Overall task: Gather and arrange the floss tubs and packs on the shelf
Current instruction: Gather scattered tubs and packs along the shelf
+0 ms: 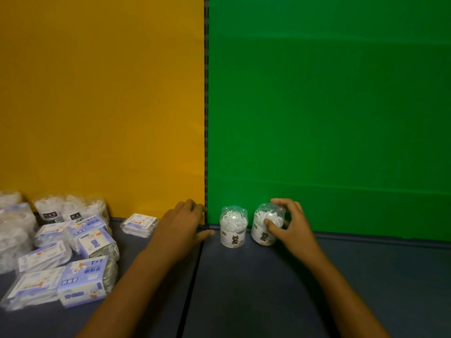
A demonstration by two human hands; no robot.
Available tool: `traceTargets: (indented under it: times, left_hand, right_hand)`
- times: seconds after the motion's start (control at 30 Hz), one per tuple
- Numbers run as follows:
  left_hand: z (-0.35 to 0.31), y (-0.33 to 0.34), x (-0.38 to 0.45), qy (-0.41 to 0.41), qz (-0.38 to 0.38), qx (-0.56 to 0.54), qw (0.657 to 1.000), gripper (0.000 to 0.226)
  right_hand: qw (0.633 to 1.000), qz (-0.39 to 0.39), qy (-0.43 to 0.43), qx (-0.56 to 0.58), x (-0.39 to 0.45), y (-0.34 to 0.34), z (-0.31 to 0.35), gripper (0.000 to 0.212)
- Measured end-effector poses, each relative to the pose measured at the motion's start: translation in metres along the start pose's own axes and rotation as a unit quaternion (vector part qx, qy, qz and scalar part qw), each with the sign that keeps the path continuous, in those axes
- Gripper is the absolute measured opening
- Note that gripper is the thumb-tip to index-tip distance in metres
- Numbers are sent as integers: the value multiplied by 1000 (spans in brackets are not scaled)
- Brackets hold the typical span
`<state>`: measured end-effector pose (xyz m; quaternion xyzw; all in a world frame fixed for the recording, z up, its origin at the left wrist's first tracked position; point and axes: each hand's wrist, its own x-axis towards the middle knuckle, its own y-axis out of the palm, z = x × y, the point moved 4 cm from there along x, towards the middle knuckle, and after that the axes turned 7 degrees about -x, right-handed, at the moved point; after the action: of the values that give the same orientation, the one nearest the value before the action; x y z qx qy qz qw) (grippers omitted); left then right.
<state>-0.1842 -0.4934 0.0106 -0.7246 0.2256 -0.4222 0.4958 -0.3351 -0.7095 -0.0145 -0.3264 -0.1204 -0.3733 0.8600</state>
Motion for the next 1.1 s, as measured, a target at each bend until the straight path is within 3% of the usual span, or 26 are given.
traceTargets:
  times: [0.4,0.53,0.77,1.1]
  left_hand:
    - [8,-16,-19,-16,10,28,999,60]
    - [16,-38,-30,-9,-11,25,1000,60]
    - [42,-82,-71,-8,-28,10,1000,56]
    - [120,-145,-183,-55,-21,-9,998,54]
  right_hand:
    - [989,38,-9,-143,-3,3,13,53]
    - [979,6,-53,-195,-5,-4,50,55]
    - [906,54,-123,-401,-32,24,130,57]
    - [912,97,-154,-367,-105,101,217,53]
